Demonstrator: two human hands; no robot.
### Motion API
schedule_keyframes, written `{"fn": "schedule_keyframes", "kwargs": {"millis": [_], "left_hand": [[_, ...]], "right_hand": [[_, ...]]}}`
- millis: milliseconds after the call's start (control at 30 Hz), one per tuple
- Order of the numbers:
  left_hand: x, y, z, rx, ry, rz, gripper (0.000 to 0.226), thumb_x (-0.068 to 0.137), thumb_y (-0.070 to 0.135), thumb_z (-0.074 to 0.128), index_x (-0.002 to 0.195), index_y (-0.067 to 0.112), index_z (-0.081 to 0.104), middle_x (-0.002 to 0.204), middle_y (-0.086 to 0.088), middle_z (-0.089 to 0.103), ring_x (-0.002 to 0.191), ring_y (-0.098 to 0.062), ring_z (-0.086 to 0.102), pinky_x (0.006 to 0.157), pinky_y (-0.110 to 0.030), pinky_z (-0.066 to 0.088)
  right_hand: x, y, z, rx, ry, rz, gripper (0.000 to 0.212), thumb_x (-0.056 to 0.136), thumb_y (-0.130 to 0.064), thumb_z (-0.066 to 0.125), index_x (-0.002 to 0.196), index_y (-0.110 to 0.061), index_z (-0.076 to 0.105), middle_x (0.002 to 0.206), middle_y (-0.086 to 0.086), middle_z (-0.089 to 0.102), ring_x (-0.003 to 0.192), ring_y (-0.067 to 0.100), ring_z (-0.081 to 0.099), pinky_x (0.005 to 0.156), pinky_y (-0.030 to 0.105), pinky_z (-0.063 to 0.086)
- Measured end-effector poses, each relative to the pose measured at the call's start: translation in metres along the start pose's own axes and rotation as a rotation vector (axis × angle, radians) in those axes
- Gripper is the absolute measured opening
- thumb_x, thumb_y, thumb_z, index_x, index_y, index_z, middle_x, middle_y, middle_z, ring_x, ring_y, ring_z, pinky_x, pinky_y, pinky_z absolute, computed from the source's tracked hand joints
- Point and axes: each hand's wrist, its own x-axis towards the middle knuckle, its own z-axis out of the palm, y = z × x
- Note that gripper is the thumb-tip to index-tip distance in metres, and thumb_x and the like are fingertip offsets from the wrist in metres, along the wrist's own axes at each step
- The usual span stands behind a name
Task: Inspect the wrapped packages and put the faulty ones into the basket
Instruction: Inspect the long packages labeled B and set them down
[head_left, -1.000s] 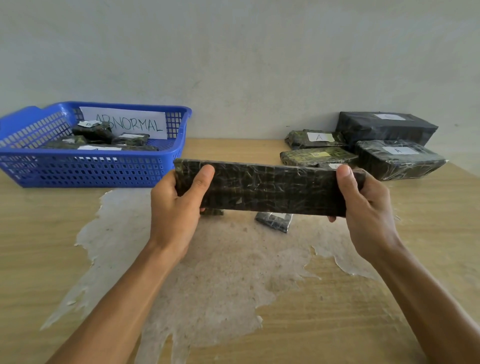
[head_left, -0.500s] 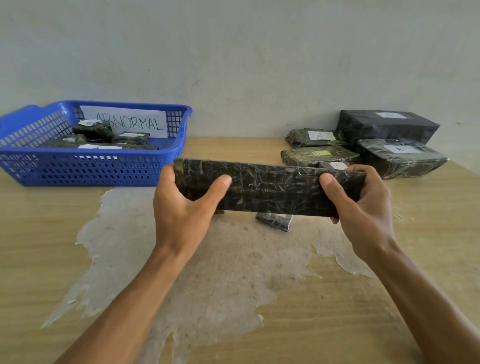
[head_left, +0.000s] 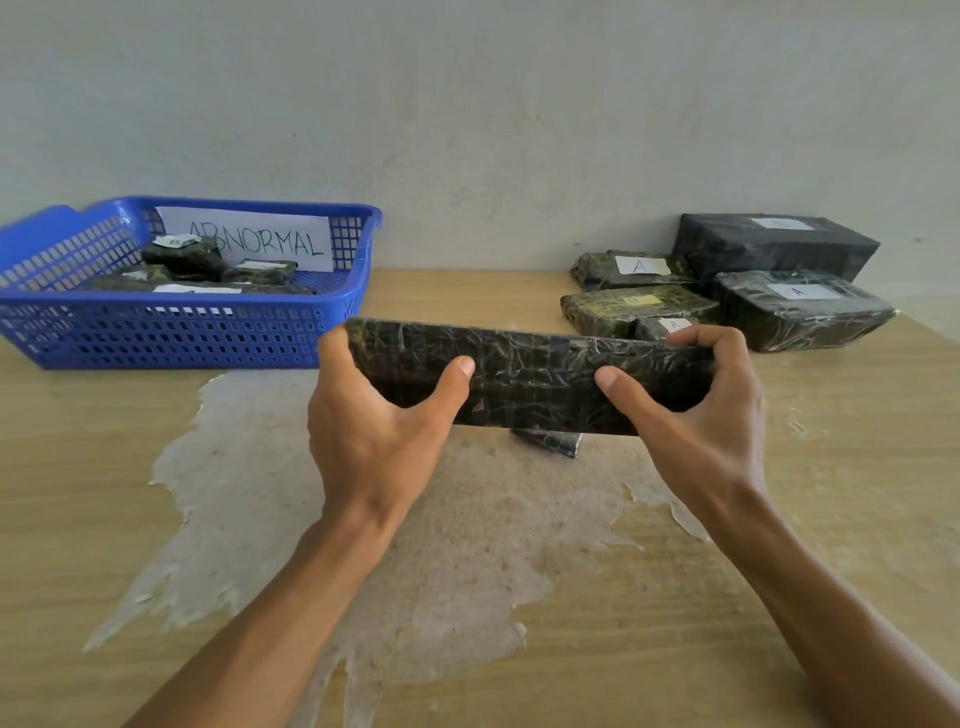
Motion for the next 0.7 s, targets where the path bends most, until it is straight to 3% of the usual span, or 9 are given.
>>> {"fn": "schedule_keyframes", "kwargs": {"millis": [200, 333, 500, 700], "left_hand": [[-0.004, 0.001, 0.000, 0.121, -0.006, 0.028, 0.101, 0.047, 0.069, 0.083, 0.125, 0.017, 0.046, 0.113, 0.003, 0.063, 0.102, -0.020, 0.062, 0.090, -0.048, 0.054], [-0.006, 0.003, 0.002, 0.114, -0.003, 0.027, 0.097, 0.052, 0.060, 0.090, 0.127, 0.018, 0.044, 0.113, 0.004, 0.060, 0.101, -0.018, 0.060, 0.092, -0.047, 0.053], [-0.009, 0.003, 0.004, 0.121, -0.011, 0.054, 0.100, 0.052, 0.058, 0.091, 0.128, 0.014, 0.043, 0.114, 0.000, 0.060, 0.105, -0.021, 0.060, 0.092, -0.048, 0.053], [-0.018, 0.009, 0.008, 0.142, -0.008, 0.112, 0.103, 0.051, 0.055, 0.092, 0.129, 0.010, 0.043, 0.116, 0.000, 0.060, 0.104, -0.020, 0.060, 0.090, -0.046, 0.053]], "right_hand": [[-0.002, -0.001, 0.002, -0.044, 0.003, 0.008, 0.053, 0.073, -0.042, 0.087, 0.108, -0.028, 0.050, 0.094, -0.010, 0.056, 0.086, 0.015, 0.056, 0.077, 0.041, 0.052], [-0.002, 0.002, 0.002, -0.087, -0.001, -0.005, 0.054, 0.073, -0.050, 0.084, 0.111, -0.031, 0.050, 0.103, -0.008, 0.055, 0.094, 0.015, 0.056, 0.085, 0.044, 0.052], [-0.002, -0.002, 0.002, -0.107, 0.014, 0.074, 0.055, 0.073, -0.066, 0.076, 0.105, -0.027, 0.055, 0.112, -0.005, 0.048, 0.090, -0.005, 0.047, 0.073, 0.019, 0.038], [-0.001, -0.006, 0.001, -0.219, 0.040, 0.168, 0.068, 0.061, -0.073, 0.077, 0.104, -0.024, 0.055, 0.113, -0.001, 0.043, 0.083, -0.001, 0.045, 0.073, 0.029, 0.039]]}}
